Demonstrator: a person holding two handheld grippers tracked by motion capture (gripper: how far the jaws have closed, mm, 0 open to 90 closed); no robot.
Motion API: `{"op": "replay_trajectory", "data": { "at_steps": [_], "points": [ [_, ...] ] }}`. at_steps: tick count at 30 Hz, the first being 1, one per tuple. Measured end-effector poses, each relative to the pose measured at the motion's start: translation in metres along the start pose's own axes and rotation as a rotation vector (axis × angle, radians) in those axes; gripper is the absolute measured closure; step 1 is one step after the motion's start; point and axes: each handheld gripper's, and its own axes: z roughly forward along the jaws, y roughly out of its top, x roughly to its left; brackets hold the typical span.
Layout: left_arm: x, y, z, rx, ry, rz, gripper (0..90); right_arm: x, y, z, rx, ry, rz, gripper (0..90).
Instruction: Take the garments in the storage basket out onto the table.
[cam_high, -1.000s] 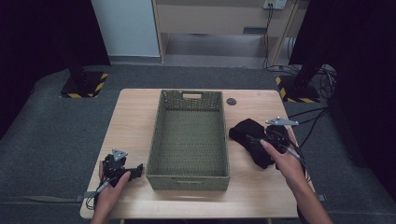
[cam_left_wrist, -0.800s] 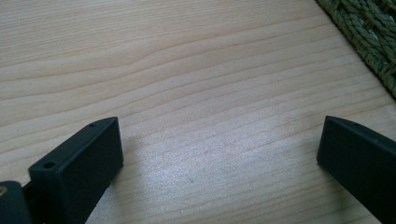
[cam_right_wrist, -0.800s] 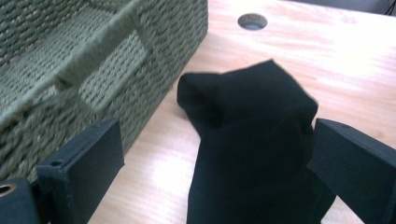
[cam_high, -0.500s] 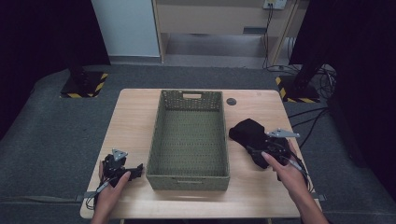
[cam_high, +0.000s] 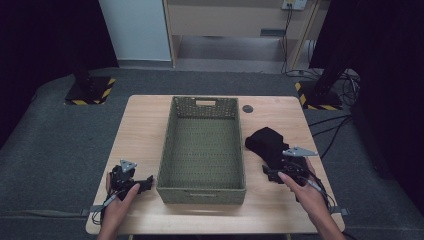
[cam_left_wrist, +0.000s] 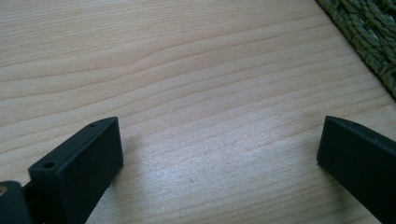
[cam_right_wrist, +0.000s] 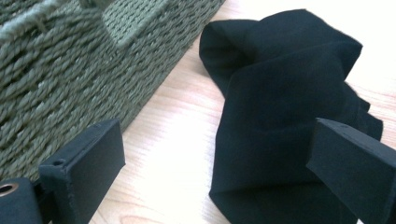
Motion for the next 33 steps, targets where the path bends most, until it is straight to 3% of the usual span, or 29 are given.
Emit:
{"op": "replay_trajectory", "data": {
  "at_steps": [22, 33],
  "points": [
    [0.0, 0.0, 0.0, 0.0, 0.0, 0.0, 0.0, 0.014, -0.028, 0.009, 0.039, 0.042, -0.004, 4.4],
    [0.0, 0.0, 0.0, 0.0, 0.0, 0.0, 0.0, 0.023, -0.05, 0.024, 0.08, 0.065, 0.013, 4.3]
  ]
}}
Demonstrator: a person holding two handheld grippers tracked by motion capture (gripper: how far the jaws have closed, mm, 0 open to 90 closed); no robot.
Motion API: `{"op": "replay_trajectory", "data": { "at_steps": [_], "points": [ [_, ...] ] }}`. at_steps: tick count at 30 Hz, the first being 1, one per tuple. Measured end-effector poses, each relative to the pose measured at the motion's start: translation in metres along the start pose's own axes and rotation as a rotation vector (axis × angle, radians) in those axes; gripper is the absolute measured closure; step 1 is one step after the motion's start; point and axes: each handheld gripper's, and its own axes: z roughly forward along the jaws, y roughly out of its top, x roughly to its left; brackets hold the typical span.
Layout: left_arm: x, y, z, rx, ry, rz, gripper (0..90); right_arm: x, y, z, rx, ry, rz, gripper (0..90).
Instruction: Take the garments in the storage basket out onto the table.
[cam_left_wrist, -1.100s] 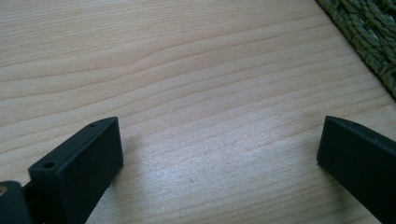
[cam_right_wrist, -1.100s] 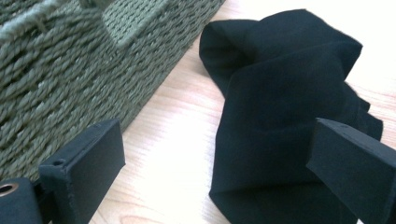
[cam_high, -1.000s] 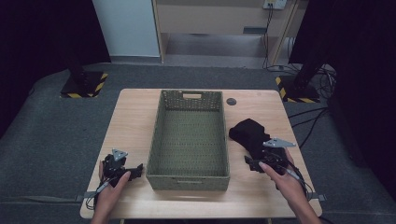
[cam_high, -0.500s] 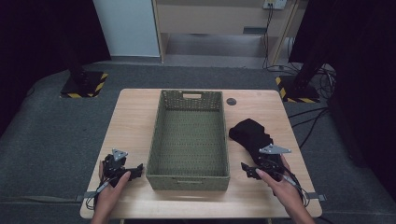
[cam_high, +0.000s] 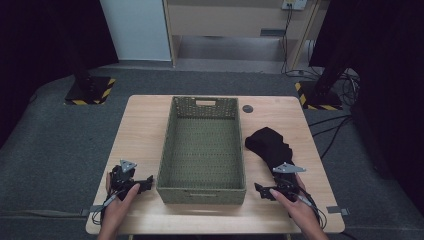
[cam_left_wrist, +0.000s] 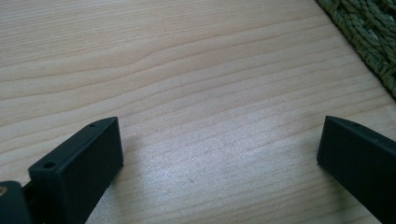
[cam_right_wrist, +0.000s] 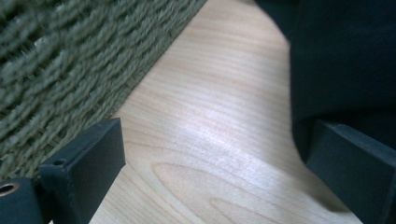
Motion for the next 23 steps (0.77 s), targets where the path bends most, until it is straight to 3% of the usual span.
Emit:
{"op": "replay_trajectory", "data": {
  "at_steps": [5, 10, 14, 23],
  "points": [
    [0.0, 0.0, 0.0, 0.0, 0.0, 0.0, 0.0, 0.003, -0.007, 0.009, 0.021, -0.002, 0.004, 4.0],
    [0.0, 0.0, 0.0, 0.0, 0.0, 0.0, 0.0, 0.007, -0.01, 0.014, 0.015, -0.024, -0.023, 1.2],
    [0.0, 0.0, 0.0, 0.0, 0.0, 0.0, 0.0, 0.01, -0.013, 0.017, 0.009, -0.056, -0.091, 0.3],
    [0.0, 0.0, 0.0, 0.0, 0.0, 0.0, 0.0, 0.01, -0.013, 0.017, 0.006, -0.058, -0.091, 0.3]
  ]
}}
